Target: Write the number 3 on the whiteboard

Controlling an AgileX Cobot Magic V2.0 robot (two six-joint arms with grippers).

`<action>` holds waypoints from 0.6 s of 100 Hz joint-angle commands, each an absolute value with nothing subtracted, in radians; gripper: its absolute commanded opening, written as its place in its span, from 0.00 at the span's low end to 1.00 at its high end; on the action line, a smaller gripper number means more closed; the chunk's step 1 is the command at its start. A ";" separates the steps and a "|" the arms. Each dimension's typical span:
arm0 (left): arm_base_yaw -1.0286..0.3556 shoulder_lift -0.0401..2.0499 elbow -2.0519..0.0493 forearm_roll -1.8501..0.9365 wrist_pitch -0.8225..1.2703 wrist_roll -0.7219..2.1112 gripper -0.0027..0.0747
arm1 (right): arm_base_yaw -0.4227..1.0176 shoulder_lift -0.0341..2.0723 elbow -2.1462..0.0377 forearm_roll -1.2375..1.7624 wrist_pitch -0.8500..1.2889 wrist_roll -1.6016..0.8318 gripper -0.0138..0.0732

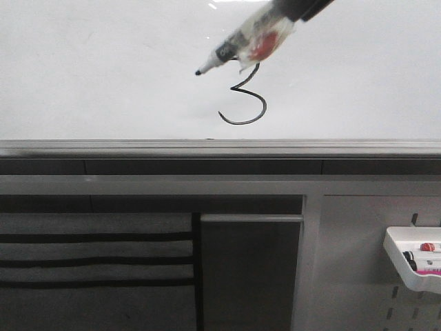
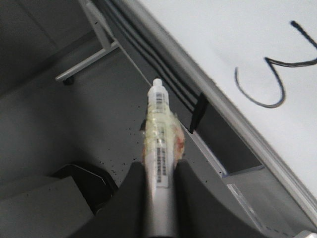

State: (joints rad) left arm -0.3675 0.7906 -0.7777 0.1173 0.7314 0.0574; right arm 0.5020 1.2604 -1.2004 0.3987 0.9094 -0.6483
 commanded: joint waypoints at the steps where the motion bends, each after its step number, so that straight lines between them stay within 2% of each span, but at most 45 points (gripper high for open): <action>1: -0.366 0.787 -0.802 0.116 0.666 0.047 0.51 | 0.517 1.159 -1.211 0.419 0.901 -0.708 0.10; 23: -0.366 0.787 -0.802 0.116 0.666 0.047 0.51 | 0.526 1.061 -1.181 0.419 0.911 -0.723 0.10; 60: -0.366 0.787 -0.802 0.116 0.666 0.047 0.51 | 0.526 1.068 -1.181 0.411 0.924 -0.761 0.10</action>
